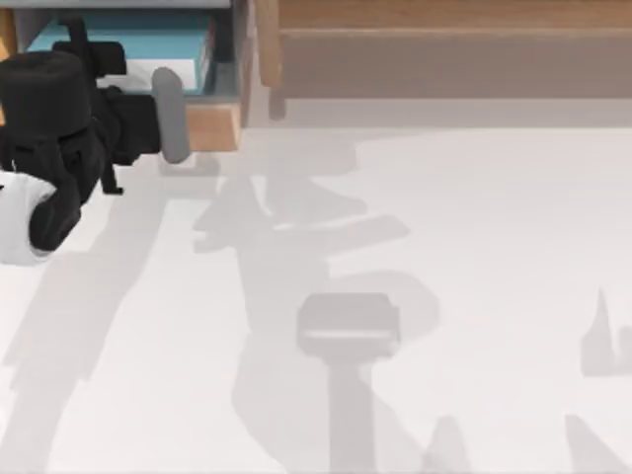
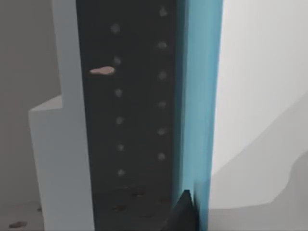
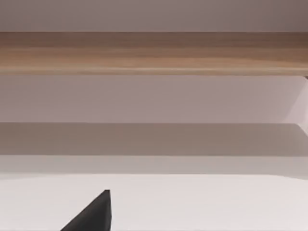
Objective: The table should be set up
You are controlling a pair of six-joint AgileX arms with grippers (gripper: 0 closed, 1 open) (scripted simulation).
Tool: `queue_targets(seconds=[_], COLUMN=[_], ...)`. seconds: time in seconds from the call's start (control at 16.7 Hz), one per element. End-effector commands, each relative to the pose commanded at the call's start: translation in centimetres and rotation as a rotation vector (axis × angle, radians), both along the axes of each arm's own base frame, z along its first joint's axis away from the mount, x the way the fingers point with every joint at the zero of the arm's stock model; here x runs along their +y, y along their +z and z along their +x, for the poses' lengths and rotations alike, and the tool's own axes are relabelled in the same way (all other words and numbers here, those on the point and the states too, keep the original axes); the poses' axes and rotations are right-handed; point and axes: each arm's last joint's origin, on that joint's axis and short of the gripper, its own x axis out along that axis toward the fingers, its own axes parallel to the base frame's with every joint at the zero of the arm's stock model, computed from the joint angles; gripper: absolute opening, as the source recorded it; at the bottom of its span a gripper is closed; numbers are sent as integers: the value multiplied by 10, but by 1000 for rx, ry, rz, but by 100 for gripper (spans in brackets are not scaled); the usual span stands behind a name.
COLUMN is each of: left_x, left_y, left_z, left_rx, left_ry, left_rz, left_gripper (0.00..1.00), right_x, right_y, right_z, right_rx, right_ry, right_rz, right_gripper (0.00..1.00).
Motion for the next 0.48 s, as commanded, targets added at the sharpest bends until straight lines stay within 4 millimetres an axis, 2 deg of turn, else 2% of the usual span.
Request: queue_targets(seconds=[0.48], left_x=[0], left_y=[0], left_z=[0], left_rx=[0], left_ry=[0], left_rz=[0], left_gripper=[68], right_x=[0], right_y=[0], right_z=[0], right_rx=[0], right_ry=[0], right_rz=[0], right_gripper=[100])
